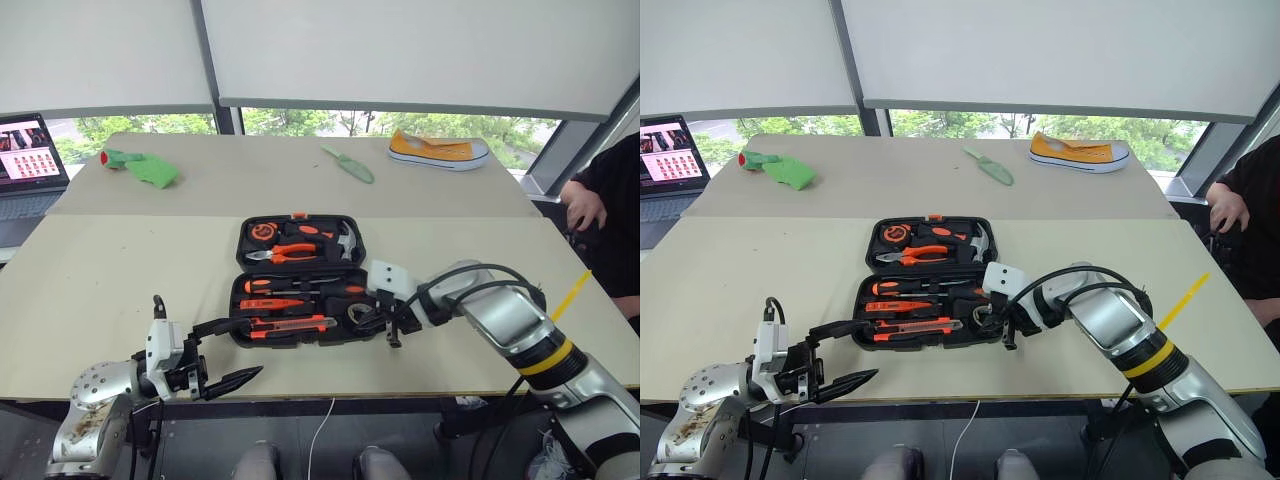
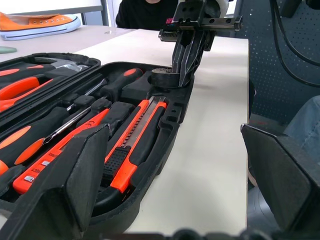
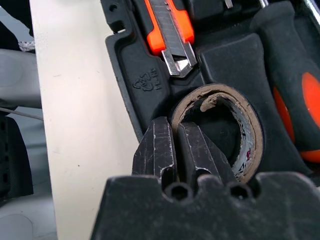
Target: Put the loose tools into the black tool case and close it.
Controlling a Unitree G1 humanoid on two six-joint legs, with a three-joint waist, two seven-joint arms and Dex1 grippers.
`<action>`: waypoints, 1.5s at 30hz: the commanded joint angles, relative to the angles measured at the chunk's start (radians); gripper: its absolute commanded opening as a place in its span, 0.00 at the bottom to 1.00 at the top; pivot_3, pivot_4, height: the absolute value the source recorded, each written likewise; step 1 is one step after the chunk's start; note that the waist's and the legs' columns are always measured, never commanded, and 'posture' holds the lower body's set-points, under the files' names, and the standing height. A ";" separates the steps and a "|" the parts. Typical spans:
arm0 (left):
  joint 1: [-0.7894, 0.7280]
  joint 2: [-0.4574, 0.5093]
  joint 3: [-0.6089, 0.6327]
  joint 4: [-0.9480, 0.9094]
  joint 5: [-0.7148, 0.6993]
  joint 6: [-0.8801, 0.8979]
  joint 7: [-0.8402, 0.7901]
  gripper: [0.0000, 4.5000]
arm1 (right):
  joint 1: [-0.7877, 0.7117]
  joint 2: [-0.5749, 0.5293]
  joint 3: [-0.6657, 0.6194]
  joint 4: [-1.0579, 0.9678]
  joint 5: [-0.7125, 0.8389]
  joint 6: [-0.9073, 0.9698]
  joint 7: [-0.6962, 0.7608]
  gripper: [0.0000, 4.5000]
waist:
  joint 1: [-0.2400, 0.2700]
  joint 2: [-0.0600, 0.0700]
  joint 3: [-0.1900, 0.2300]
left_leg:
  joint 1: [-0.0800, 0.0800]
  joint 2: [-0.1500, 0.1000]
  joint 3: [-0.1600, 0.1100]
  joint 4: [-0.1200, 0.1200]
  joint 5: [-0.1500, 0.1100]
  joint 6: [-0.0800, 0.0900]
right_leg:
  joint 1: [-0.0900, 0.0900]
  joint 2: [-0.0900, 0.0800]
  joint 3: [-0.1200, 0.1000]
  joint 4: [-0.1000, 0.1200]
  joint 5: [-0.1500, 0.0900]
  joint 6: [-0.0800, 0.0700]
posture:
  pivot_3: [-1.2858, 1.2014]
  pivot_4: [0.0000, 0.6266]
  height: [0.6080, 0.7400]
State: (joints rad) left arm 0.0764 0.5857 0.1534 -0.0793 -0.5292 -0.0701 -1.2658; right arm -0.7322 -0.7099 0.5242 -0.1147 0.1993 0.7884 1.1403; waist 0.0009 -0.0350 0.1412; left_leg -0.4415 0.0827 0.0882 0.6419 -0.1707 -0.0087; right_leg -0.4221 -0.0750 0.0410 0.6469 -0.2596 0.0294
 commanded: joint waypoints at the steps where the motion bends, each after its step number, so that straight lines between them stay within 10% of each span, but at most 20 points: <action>1: -0.006 -0.001 -0.007 -0.034 0.006 -0.023 0.010 1.00 | -0.025 0.003 0.029 0.040 -0.047 -0.010 0.017 0.09 | -0.002 0.000 0.000 | 0.000 0.000 0.000 0.000 0.000 0.000 | 0.000 0.000 0.000 0.000 0.000 0.000 | 0.52 0.24 1.00; 13: -0.031 0.043 0.031 -0.103 -0.011 0.072 0.100 1.00 | -0.080 -0.055 -0.066 -0.021 0.062 0.024 0.184 0.96 | -0.001 0.000 0.000 | 0.000 0.000 0.000 -0.002 -0.001 -0.001 | -0.001 0.001 0.000 0.000 0.000 0.000 | 0.52 0.24 1.00; 25: -0.122 0.042 0.130 -0.033 -0.020 0.199 0.305 1.00 | 0.050 -0.005 -0.318 0.133 0.093 -0.235 0.065 0.98 | -0.003 0.000 0.001 | 0.000 0.001 -0.001 -0.001 0.000 -0.001 | 0.000 0.002 0.000 0.001 0.000 0.000 | 0.52 0.24 1.00; 29: -0.209 0.058 0.169 0.071 0.046 0.339 0.518 0.84 | 0.033 0.006 -0.348 0.343 -0.016 -0.431 -0.059 0.78 | -0.003 0.000 0.001 | 0.000 0.000 -0.001 0.000 0.000 -0.001 | 0.000 0.002 0.001 0.001 0.001 0.001 | 0.52 0.24 1.00; 39: -0.413 0.028 0.005 0.244 0.171 0.495 0.609 0.07 | -0.114 0.165 -0.292 0.862 -0.250 -0.897 -0.284 0.02 | -0.016 -0.003 0.003 | 0.000 0.000 -0.001 -0.001 0.000 -0.001 | 0.000 0.003 0.001 0.001 0.001 0.002 | 0.52 0.24 1.00; 45: -0.511 0.025 -0.088 0.368 0.239 0.445 0.528 0.03 | -0.135 0.230 -0.294 0.961 -0.250 -0.979 -0.215 0.00 | -0.015 -0.002 0.003 | 0.000 0.000 -0.002 -0.002 0.000 -0.001 | 0.000 0.004 0.001 0.001 0.001 0.002 | 0.52 0.24 1.00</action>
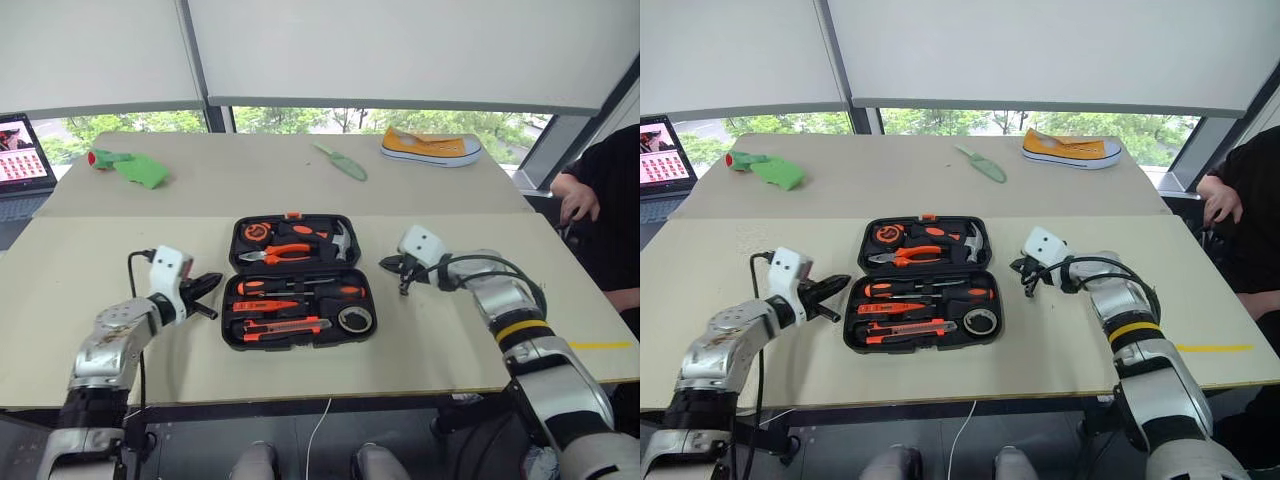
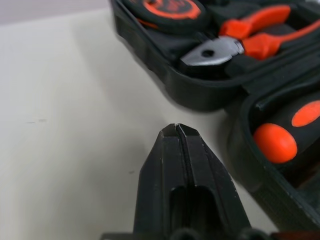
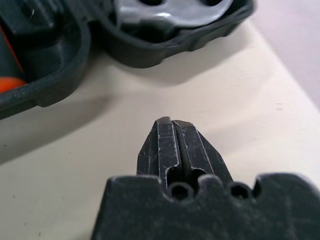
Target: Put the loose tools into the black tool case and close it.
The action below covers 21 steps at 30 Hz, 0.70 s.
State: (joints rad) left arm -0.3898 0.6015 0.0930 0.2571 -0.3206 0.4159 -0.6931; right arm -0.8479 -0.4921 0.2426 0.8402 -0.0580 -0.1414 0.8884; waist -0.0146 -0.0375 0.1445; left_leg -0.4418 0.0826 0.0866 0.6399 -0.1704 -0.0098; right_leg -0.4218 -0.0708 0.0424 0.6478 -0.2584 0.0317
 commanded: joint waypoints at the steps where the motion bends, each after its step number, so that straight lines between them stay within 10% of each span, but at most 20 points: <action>1: -0.057 0.008 -0.040 0.045 0.036 -0.053 -0.069 0.03 | -0.015 0.019 -0.014 0.002 0.017 -0.059 0.062 0.00 | 0.000 0.001 0.001 | 0.000 0.000 0.000 0.000 0.000 0.000 | 0.000 0.000 0.000 0.000 0.000 0.000 | 0.52 0.24 1.00; 21: 0.044 -0.050 -0.016 -0.065 0.037 -0.072 -0.146 0.08 | 0.325 -0.086 -0.095 -0.615 0.125 0.321 0.188 0.00 | 0.022 0.001 0.001 | -0.001 -0.002 0.000 0.001 0.000 0.000 | 0.001 -0.002 0.000 0.000 0.000 0.001 | 0.52 0.24 1.00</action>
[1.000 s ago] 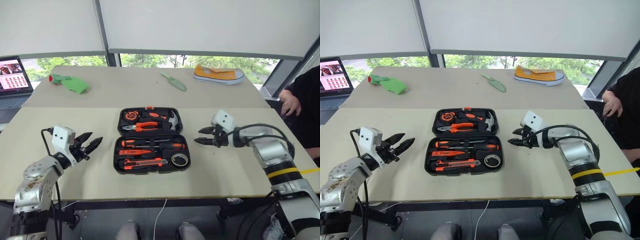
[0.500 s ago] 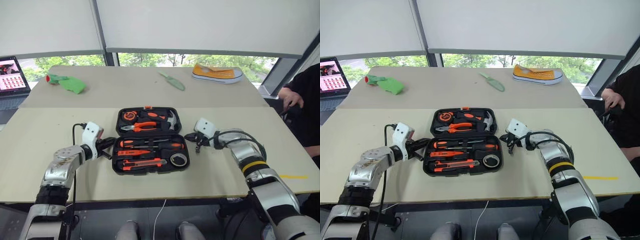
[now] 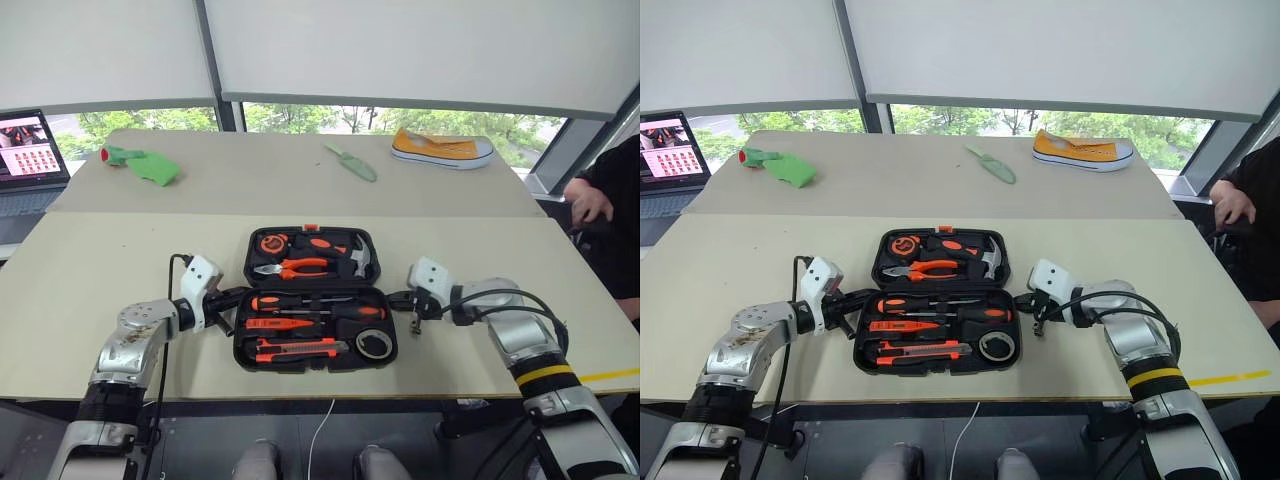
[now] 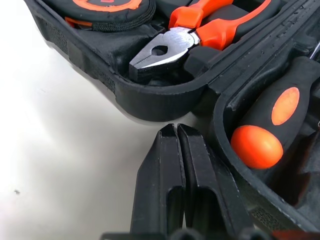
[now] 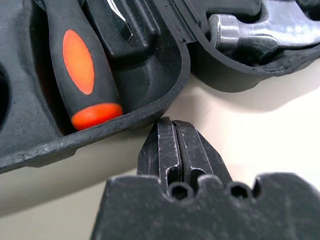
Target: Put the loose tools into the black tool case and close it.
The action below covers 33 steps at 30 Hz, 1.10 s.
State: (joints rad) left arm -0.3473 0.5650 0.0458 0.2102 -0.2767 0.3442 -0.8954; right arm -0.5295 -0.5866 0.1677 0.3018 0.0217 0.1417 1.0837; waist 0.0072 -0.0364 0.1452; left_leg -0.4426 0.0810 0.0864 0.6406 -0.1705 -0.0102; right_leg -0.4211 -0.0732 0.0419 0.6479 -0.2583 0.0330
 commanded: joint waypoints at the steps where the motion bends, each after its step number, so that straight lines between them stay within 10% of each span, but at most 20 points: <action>1: -0.001 -0.008 0.049 -0.011 -0.004 0.012 0.079 0.14 | 0.008 -0.001 -0.026 -0.085 0.048 0.074 -0.005 0.00 | 0.000 0.000 0.000 | 0.000 0.000 0.000 0.000 0.000 0.000 | 0.000 0.000 0.000 0.000 0.000 0.000 | 0.52 0.24 1.00; 6: 0.006 0.107 0.128 -0.028 -0.089 0.214 0.029 0.51 | 0.014 -0.088 -0.113 -0.163 0.127 0.245 0.017 0.26 | -0.005 0.000 0.000 | 0.000 0.000 -0.001 0.001 0.000 0.000 | 0.000 0.001 0.000 0.001 0.000 0.000 | 0.52 0.24 1.00; 12: -0.180 0.152 0.190 -0.075 -0.251 0.740 0.111 0.95 | -0.189 -0.100 -0.146 -0.256 0.334 0.881 -0.010 0.69 | -0.025 0.000 0.001 | 0.002 0.001 -0.002 0.001 0.002 -0.001 | -0.001 0.002 0.001 0.003 0.000 0.000 | 0.52 0.24 1.00; 16: -0.320 0.127 0.154 0.006 -0.235 0.847 0.180 1.00 | -0.358 -0.091 -0.006 -0.178 0.276 1.071 -0.092 1.00 | -0.022 -0.001 0.001 | 0.002 0.001 -0.003 0.001 0.003 -0.002 | -0.001 0.003 0.000 0.004 0.000 -0.001 | 0.52 0.24 1.00; 30: -0.491 0.029 0.054 0.194 -0.120 0.783 0.300 1.00 | -0.643 0.145 0.032 0.422 0.172 0.910 -0.240 1.00 | -0.021 -0.002 0.002 | -0.004 0.000 -0.004 0.001 0.003 -0.002 | -0.006 0.003 0.000 0.008 0.000 -0.002 | 0.52 0.24 1.00; 33: -0.493 0.021 0.037 0.180 -0.120 0.806 0.291 1.00 | -0.663 0.160 0.032 0.504 0.147 0.879 -0.257 0.84 | -0.021 -0.002 0.003 | -0.004 0.000 -0.003 0.001 0.003 -0.002 | -0.006 0.003 0.000 0.008 0.000 -0.002 | 0.52 0.24 1.00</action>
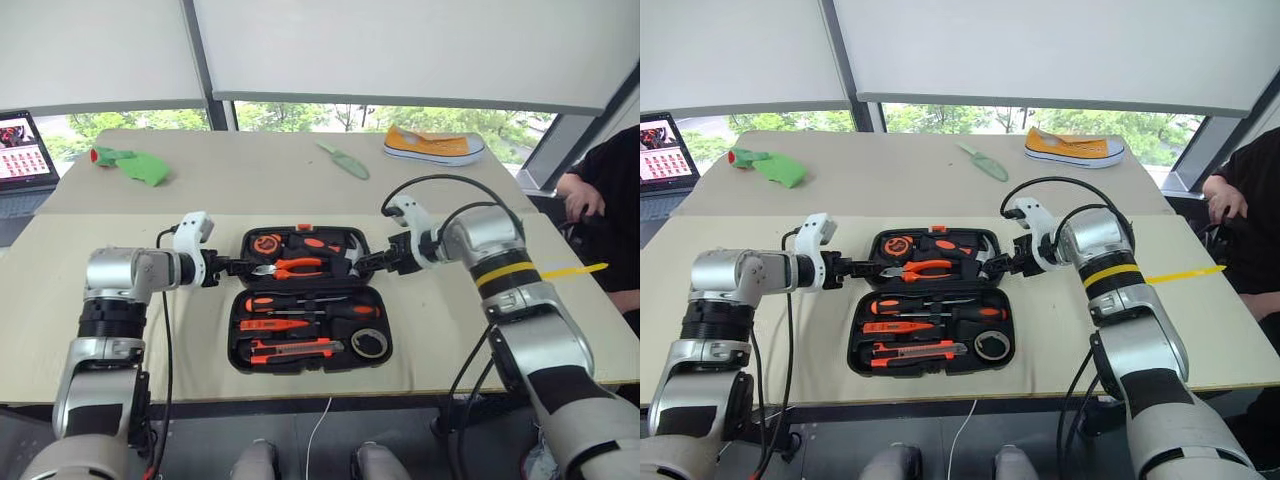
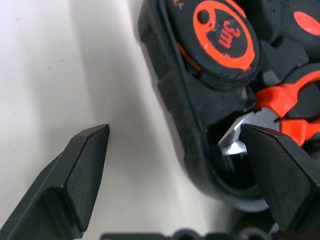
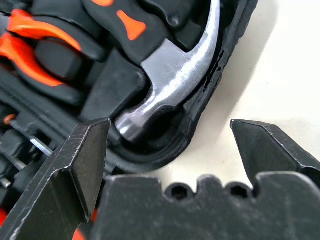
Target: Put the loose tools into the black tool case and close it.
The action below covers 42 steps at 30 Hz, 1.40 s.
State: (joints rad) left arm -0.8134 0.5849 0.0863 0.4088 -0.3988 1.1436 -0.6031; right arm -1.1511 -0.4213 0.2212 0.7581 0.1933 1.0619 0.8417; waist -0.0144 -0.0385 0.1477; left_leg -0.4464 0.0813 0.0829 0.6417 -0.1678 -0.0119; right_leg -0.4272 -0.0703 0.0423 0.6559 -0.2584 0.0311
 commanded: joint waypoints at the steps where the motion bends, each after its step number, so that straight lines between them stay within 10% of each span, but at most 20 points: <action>1: -0.027 -0.002 -0.005 -0.011 0.008 -0.001 0.004 0.88 | -0.046 0.000 -0.022 0.066 -0.029 -0.050 -0.018 0.76 | 0.000 0.000 0.000 | 0.000 0.000 0.000 0.000 0.000 0.000 | 0.000 0.000 0.000 0.000 0.000 0.000 | 0.52 0.24 1.00; 12: -0.013 -0.047 0.070 0.018 0.000 -0.111 0.027 0.02 | -0.033 0.032 -0.147 0.141 -0.003 -0.088 -0.068 0.00 | 0.000 0.000 0.000 | 0.004 0.000 -0.001 0.001 0.002 -0.003 | 0.002 0.000 0.000 0.004 0.000 0.000 | 0.52 0.24 1.00; 24: 0.343 -0.087 0.195 -0.283 0.003 -0.763 -0.134 0.02 | 0.418 -0.048 -0.214 -0.505 -0.042 -0.889 0.014 0.00 | -0.001 0.000 0.002 | -0.011 0.000 -0.001 -0.001 0.002 -0.004 | -0.011 -0.001 0.000 0.002 0.001 0.000 | 0.52 0.24 1.00; 33: 0.709 -0.096 0.136 -0.338 0.180 -1.293 -0.150 0.02 | 0.710 -0.228 -0.109 -0.350 -0.428 -1.795 -0.206 0.00 | -0.002 0.001 0.002 | -0.005 -0.003 0.002 -0.001 0.001 -0.003 | -0.005 -0.005 0.001 -0.002 0.001 0.002 | 0.52 0.24 1.00; 35: 0.763 -0.106 0.133 -0.338 0.204 -1.380 -0.132 0.17 | 0.723 -0.247 -0.096 -0.273 -0.493 -1.900 -0.293 0.00 | -0.003 0.001 0.002 | 0.008 -0.003 0.003 -0.002 0.001 -0.003 | 0.008 -0.005 0.001 -0.005 0.000 0.002 | 0.52 0.24 1.00; 42: 0.848 -0.030 0.196 -0.279 0.203 -1.476 -0.125 0.69 | 0.774 -0.275 -0.083 -0.207 -0.505 -1.994 -0.358 0.54 | 0.001 -0.004 0.004 | 0.020 -0.002 0.004 -0.005 0.001 -0.003 | 0.022 -0.008 0.000 -0.011 -0.003 -0.004 | 0.52 0.24 1.00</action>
State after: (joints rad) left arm 0.0461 0.5214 0.2322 0.1327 -0.1843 -0.3105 -0.7347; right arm -0.3714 -0.6745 0.1752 0.5778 -0.3211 -0.9185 0.5202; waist -0.0132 -0.0423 0.1513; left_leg -0.4260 0.0790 0.0874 0.6364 -0.1664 -0.0144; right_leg -0.4050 -0.0779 0.0427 0.6447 -0.2605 0.0269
